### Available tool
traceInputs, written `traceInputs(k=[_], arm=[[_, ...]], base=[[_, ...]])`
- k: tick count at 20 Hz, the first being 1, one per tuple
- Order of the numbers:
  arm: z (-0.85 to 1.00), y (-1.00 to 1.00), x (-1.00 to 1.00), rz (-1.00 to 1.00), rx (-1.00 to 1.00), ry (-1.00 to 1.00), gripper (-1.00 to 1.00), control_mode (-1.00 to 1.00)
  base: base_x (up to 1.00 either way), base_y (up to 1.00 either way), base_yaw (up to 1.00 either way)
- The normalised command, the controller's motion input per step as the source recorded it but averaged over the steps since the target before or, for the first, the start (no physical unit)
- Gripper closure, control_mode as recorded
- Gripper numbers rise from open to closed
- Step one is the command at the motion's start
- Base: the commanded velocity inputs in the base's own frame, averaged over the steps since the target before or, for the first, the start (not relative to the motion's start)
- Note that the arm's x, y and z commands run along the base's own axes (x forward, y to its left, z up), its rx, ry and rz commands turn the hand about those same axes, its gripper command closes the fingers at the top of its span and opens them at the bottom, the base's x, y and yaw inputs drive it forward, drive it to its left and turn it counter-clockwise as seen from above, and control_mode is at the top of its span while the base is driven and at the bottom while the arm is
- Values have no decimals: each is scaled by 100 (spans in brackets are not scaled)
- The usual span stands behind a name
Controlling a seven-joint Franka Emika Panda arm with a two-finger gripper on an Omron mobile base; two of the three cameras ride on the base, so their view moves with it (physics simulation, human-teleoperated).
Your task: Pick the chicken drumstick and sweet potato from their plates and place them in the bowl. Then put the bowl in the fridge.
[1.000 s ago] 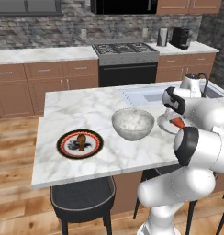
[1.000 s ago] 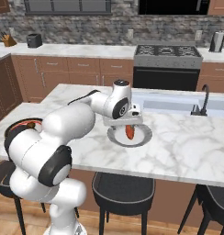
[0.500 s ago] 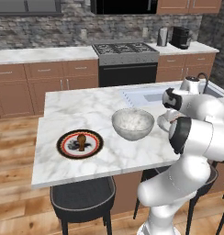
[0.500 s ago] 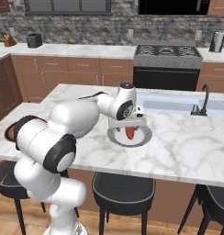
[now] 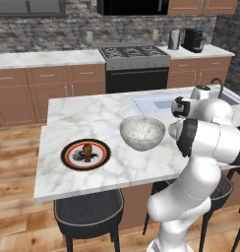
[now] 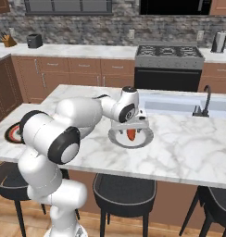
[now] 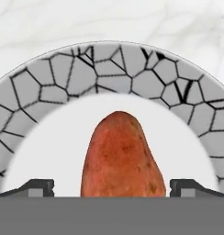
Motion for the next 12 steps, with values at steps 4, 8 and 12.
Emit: traceInputs(k=[4, 8, 12], arm=[[-10, 0, 0, 0, 0, 1, 100, -100], [-1, 0, -5, 1, 0, 5, 100, -100], [15, 14, -3, 5, 0, 14, 100, -100]], base=[[0, 0, 0], [0, 0, 0], [0, 0, 0]])
